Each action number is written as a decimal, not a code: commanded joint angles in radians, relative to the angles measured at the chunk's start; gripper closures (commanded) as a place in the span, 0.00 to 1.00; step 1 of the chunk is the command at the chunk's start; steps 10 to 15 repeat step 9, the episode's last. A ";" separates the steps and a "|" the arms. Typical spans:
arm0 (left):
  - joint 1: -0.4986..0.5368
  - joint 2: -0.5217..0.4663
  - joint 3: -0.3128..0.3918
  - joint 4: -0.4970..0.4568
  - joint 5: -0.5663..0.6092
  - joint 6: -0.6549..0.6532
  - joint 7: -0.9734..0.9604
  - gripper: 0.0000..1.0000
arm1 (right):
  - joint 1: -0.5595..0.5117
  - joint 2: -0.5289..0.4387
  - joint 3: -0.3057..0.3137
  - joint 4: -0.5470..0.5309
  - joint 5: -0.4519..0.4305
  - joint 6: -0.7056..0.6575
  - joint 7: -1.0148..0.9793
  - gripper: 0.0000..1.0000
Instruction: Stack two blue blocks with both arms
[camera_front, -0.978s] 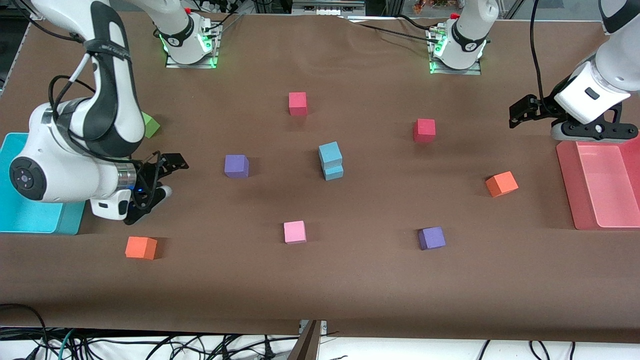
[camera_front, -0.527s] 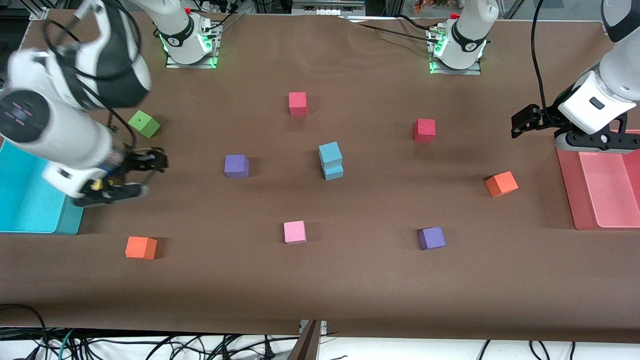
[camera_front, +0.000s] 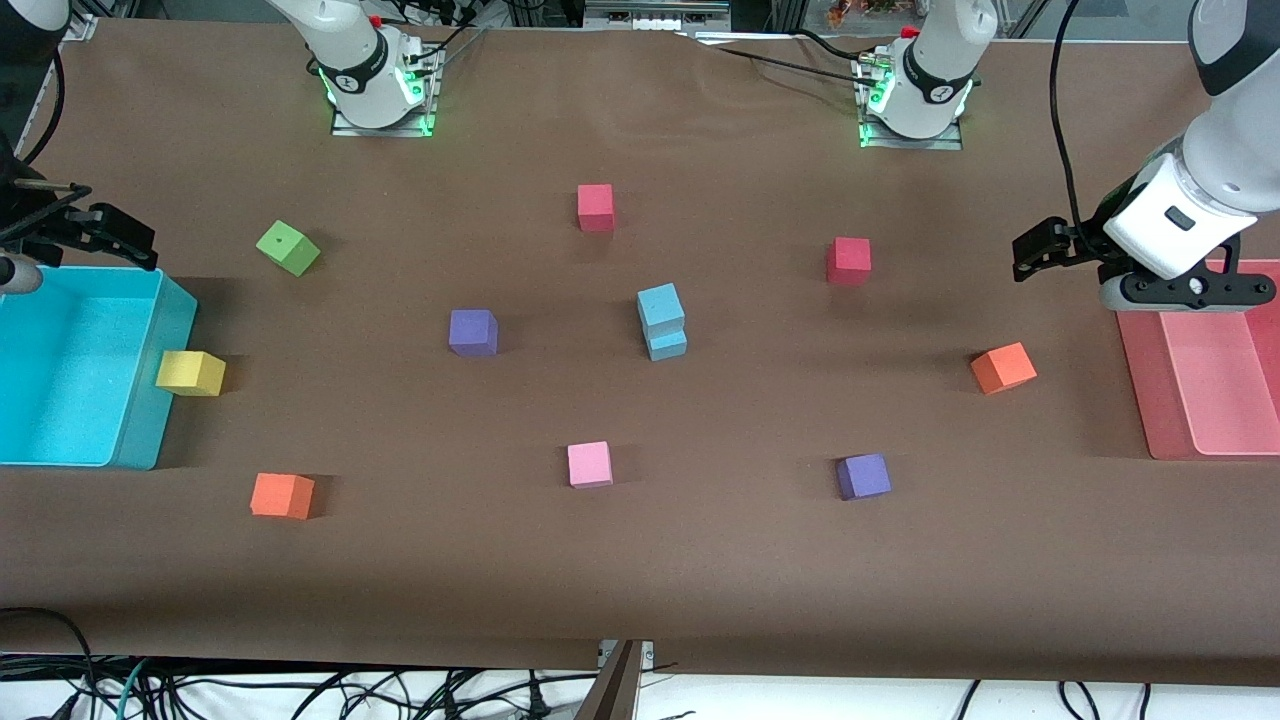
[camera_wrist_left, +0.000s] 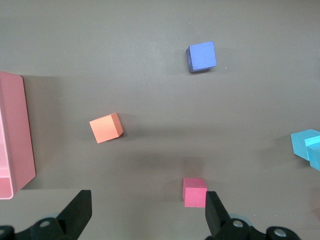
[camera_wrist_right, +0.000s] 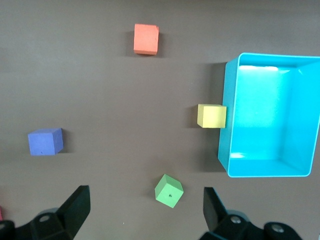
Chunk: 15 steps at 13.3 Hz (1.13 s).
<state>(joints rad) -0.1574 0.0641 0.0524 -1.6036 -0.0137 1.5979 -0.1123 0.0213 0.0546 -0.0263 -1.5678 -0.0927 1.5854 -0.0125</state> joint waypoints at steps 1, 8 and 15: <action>-0.007 0.010 -0.014 0.034 0.021 -0.023 -0.020 0.00 | -0.032 -0.053 0.025 -0.099 0.033 0.069 0.003 0.00; 0.013 0.014 -0.017 0.033 0.020 -0.021 -0.007 0.00 | -0.055 -0.071 0.023 -0.150 0.076 0.116 0.011 0.00; 0.033 0.010 -0.026 0.024 0.018 -0.016 -0.007 0.00 | -0.055 -0.071 0.023 -0.152 0.077 0.117 0.011 0.00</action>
